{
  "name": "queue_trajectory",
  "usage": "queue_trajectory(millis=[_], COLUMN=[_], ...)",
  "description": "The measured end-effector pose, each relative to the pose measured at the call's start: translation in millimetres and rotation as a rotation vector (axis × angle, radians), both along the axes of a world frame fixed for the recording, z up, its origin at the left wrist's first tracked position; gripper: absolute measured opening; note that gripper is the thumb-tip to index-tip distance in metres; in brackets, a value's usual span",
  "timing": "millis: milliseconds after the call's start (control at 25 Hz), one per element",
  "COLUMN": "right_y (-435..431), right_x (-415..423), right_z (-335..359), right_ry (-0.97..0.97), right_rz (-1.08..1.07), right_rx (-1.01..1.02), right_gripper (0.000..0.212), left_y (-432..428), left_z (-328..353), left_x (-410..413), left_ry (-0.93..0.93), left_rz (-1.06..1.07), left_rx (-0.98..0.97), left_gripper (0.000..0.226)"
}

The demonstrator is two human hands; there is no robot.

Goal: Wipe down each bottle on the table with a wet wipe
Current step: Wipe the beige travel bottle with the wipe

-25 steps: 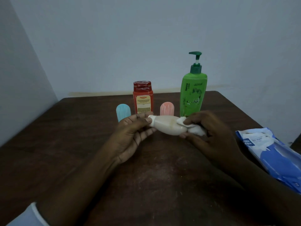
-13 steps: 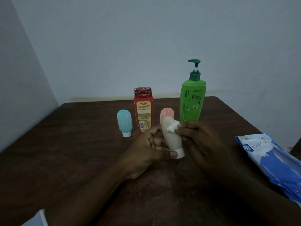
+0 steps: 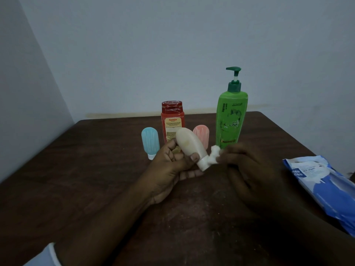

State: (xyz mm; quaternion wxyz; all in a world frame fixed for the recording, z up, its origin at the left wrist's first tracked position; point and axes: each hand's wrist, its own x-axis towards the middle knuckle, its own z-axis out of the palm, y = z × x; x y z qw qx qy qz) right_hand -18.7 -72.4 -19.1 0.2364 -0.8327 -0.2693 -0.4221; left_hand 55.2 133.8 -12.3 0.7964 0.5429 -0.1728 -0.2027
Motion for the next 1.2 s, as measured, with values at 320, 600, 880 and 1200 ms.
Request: queue_trajectory(millis=[320, 600, 880, 1200], right_y=[-4, 1, -1, 0], right_x=[8, 8, 9, 3], right_z=[-3, -7, -5, -5], right_ry=[0.112, 0.104, 0.126, 0.061], right_rz=[-0.107, 0.054, 0.030, 0.027], right_rx=[0.007, -0.161, -0.164, -0.087], right_gripper=[0.029, 0.028, 0.028, 0.024], left_y=[2, 3, 4, 5], left_z=[-3, -10, -11, -6], left_x=[3, 5, 6, 4], left_ry=[-0.026, 0.044, 0.108, 0.060], left_rz=[-0.012, -0.098, -0.090, -0.072], left_rx=[0.026, -0.010, -0.035, -0.026], left_gripper=[0.064, 0.064, 0.053, 0.061])
